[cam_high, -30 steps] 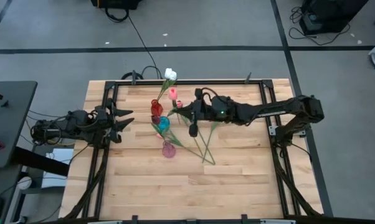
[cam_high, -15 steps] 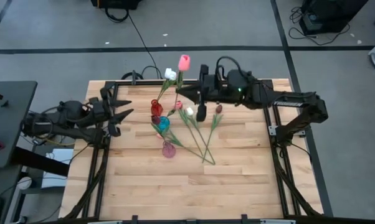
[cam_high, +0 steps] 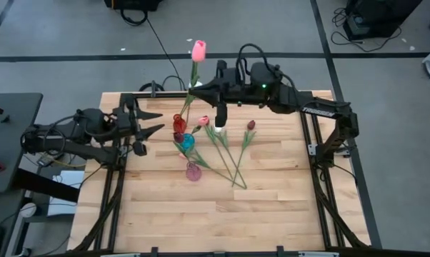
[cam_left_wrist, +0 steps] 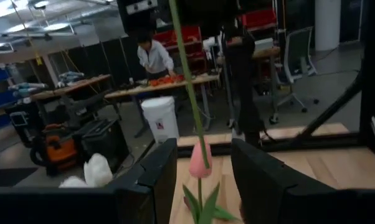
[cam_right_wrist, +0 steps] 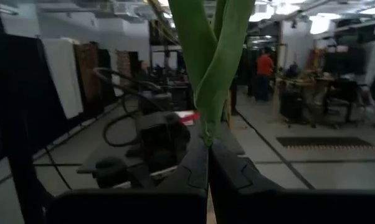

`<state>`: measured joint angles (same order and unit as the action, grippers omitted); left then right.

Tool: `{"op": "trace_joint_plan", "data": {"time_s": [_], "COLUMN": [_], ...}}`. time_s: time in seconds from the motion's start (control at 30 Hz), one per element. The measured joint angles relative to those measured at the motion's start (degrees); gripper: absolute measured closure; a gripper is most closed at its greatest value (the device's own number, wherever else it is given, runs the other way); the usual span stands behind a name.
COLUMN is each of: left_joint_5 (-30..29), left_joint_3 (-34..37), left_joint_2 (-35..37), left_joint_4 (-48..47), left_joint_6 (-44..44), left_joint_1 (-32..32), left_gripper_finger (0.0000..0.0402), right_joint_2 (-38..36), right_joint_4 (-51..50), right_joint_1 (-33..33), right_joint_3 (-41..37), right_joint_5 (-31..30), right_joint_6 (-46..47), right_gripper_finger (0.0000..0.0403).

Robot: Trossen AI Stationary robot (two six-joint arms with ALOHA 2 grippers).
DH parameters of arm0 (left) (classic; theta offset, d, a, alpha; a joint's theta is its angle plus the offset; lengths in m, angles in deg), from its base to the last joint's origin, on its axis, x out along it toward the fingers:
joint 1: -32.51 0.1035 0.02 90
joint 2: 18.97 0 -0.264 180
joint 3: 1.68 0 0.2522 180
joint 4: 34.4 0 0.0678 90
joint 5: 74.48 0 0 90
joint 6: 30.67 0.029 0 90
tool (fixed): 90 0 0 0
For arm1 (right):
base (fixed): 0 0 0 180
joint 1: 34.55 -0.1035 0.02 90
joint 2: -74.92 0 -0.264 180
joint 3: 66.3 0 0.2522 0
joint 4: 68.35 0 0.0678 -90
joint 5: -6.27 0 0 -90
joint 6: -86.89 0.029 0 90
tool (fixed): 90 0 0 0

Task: Sort flowers into vase by color
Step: Put the right pink flower into the blue vase

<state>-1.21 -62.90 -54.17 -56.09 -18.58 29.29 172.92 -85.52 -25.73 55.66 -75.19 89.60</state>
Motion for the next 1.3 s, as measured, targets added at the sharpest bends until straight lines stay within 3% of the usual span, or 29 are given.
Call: {"op": "trace_joint_plan", "data": {"time_s": [0.27, 0.47, 0.67, 1.17, 1.3], "left_joint_5": [7.11, 12.76, 12.98, 12.94, 12.86], "left_joint_3": [-3.21, -3.33, -7.16, -12.20, -12.95], "left_joint_2": [-1.92, -5.96, -11.94, -18.50, -18.73], "left_joint_4": [-4.04, -3.11, -2.05, 3.49, 3.71], "left_joint_6": [-1.36, -2.49, -0.85, 1.68, 2.52], "left_joint_1": [7.98, 11.64, 13.53, 13.81, 13.80], "left_gripper_finger": [0.0245, 0.0245, 0.0245, 0.0246, 0.0273], "right_joint_2": [6.02, 6.04, 6.04, 8.00, 8.00], "right_joint_4": [-2.12, -1.76, -2.67, -2.85, -4.37], "right_joint_1": [0.00, 0.00, 0.14, 0.28, 0.28], "right_joint_3": [7.92, 8.60, 8.55, 7.79, 7.78], "right_joint_5": [4.18, 5.08, 5.06, 4.17, 3.13], "right_joint_6": [-2.27, -6.95, -10.33, -11.92, -11.94], "right_gripper_finger": [0.0393, 0.0393, 0.0393, 0.0393, 0.0393]}}
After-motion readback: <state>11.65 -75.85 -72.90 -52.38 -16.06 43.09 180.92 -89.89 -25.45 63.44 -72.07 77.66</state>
